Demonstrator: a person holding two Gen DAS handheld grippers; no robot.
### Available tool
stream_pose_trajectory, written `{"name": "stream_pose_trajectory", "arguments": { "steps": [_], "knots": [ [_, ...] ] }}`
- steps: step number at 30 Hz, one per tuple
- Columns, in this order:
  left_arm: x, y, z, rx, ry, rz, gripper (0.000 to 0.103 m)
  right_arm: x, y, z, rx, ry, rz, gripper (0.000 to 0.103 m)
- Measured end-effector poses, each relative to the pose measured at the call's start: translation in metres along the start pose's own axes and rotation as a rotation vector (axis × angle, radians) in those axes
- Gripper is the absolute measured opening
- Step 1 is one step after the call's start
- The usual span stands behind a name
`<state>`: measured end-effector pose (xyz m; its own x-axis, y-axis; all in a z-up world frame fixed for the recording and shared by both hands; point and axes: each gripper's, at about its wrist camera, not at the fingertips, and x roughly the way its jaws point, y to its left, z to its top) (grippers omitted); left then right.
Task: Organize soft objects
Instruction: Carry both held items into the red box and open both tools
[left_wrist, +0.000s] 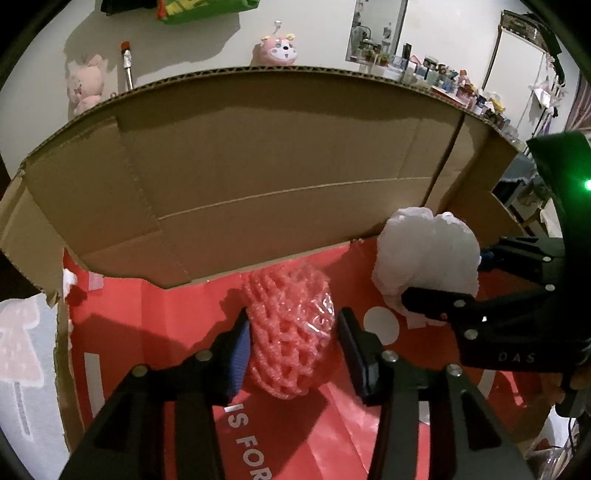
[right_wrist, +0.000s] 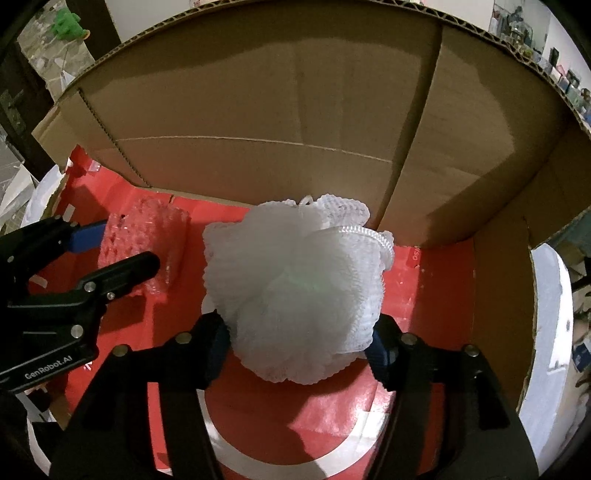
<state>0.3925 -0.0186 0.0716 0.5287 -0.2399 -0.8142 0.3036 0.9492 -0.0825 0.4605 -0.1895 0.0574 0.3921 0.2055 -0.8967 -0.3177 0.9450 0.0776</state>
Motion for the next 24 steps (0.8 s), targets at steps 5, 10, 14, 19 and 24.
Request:
{"name": "stream_pose_trajectory", "arguments": {
  "steps": [5,10,14,19,24],
  "knots": [
    [0.002,0.002,0.003,-0.009,0.013,0.013,0.059,0.002,-0.001,-0.005,0.003,0.003,-0.002,0.066],
    [-0.005,0.004,-0.002,-0.026,0.001,0.017,0.072,0.006,-0.001,0.001,0.002,-0.005,-0.015,0.073],
    [-0.019,0.005,-0.006,-0.035,-0.028,0.02,0.081,0.002,0.006,0.002,-0.004,-0.008,-0.023,0.077],
    [-0.035,0.004,-0.009,-0.043,-0.063,0.029,0.091,-0.002,0.01,0.012,-0.023,-0.02,-0.051,0.08],
    [-0.046,0.005,-0.01,-0.066,-0.092,0.025,0.096,-0.021,0.015,0.003,-0.016,-0.042,-0.055,0.082]
  ]
}}
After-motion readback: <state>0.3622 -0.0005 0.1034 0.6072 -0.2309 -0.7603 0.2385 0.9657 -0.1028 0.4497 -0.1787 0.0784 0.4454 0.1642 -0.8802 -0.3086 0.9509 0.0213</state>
